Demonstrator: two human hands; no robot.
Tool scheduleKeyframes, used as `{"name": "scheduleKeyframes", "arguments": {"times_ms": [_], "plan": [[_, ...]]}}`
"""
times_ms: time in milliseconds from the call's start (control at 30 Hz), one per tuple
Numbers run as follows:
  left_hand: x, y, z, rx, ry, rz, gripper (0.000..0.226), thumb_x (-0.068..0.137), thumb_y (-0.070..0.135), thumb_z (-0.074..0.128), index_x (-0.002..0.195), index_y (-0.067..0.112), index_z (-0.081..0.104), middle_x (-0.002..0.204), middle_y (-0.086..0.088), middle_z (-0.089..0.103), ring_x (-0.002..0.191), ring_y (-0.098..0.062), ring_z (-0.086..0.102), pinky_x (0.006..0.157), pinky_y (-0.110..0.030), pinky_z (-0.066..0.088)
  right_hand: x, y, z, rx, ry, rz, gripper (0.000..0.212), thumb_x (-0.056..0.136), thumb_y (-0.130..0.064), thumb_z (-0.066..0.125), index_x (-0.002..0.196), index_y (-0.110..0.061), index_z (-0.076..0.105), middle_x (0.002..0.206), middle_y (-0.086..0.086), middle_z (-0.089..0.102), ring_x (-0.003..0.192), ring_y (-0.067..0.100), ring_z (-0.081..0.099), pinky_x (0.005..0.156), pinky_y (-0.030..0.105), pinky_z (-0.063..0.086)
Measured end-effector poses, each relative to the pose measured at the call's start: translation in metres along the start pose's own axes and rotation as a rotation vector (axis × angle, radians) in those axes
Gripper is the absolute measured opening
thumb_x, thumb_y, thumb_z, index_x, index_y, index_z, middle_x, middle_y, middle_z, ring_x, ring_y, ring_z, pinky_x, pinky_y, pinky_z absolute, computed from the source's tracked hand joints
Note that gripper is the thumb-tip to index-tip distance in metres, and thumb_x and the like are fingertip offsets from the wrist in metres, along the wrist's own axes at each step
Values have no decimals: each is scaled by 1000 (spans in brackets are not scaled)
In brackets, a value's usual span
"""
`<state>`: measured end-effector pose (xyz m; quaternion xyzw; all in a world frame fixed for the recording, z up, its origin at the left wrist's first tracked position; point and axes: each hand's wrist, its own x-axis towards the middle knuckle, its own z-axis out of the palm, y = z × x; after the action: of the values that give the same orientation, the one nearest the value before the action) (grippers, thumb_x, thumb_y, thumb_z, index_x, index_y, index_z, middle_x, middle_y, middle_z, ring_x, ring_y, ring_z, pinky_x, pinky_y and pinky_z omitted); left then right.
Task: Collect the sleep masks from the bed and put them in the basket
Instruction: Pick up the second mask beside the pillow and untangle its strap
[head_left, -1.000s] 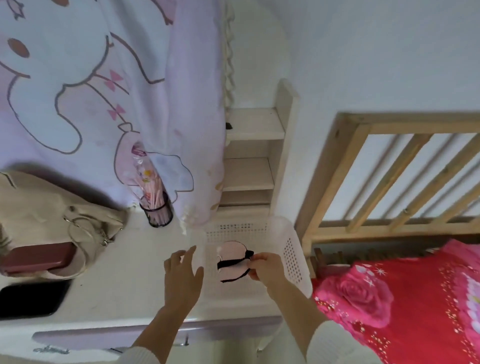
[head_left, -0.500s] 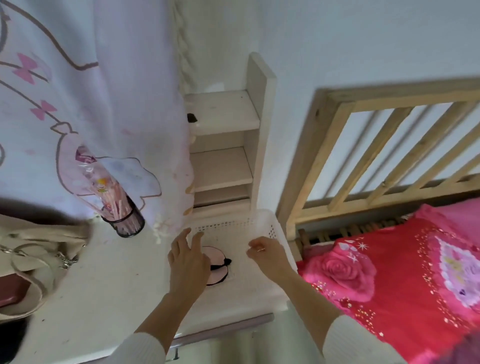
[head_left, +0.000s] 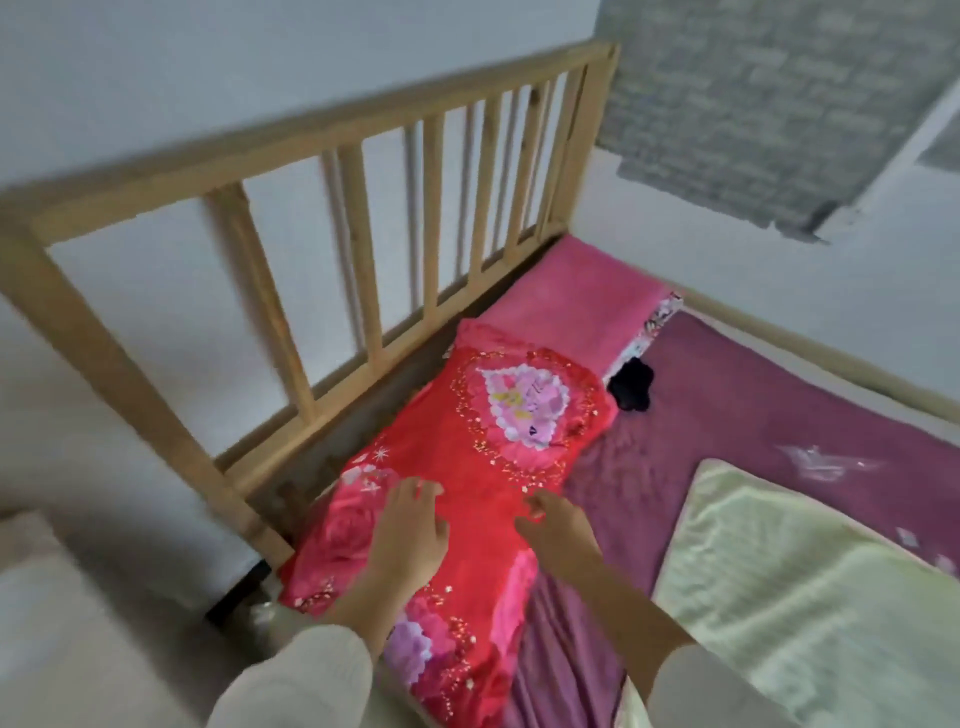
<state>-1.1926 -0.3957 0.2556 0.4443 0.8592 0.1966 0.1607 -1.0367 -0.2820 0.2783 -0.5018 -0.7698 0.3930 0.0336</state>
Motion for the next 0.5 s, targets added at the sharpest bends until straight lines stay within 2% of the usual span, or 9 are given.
{"name": "scheduleKeyframes", "arguments": {"times_ms": [100, 167, 267, 367, 500], "plan": [[37, 57, 41, -7, -117, -29, 42, 86, 16, 51, 127, 16, 51, 132, -6, 50, 127, -26, 42, 101, -41, 43, 32, 60, -46, -47, -17, 107, 27, 81, -25, 58, 105, -16, 68, 97, 11, 73, 90, 32, 69, 79, 40, 55], [63, 88, 63, 8, -181, -2, 42, 86, 17, 50, 129, 15, 49, 133, -6, 49, 127, -26, 41, 100, -39, 43, 55, 92, -73, -84, -25, 170, 28, 82, -29, 58, 107, -20, 68, 106, 6, 73, 96, 27, 69, 81, 33, 53], [108, 124, 95, 54, -254, 79, 43, 87, 19, 49, 130, 14, 46, 134, -6, 49, 125, -25, 42, 102, -36, 41, 97, 130, -106, -63, -15, 268, 20, 80, -34, 60, 96, -25, 68, 103, 0, 69, 87, 15, 68, 67, 20, 47], [165, 148, 122, 82, -307, 137, 46, 90, 22, 48, 135, 15, 43, 140, -6, 45, 131, -25, 39, 103, -39, 43, 151, 159, -130, -56, -11, 339, 31, 88, -31, 53, 110, -11, 63, 111, 11, 67, 101, 29, 64, 78, 30, 45], [248, 165, 164, 144, -318, 203, 42, 90, 22, 48, 131, 12, 46, 139, -8, 47, 131, -24, 39, 100, -41, 46, 223, 193, -154, -10, 44, 397, 30, 83, -29, 57, 107, -14, 66, 108, 8, 70, 97, 29, 66, 77, 32, 50]]}}
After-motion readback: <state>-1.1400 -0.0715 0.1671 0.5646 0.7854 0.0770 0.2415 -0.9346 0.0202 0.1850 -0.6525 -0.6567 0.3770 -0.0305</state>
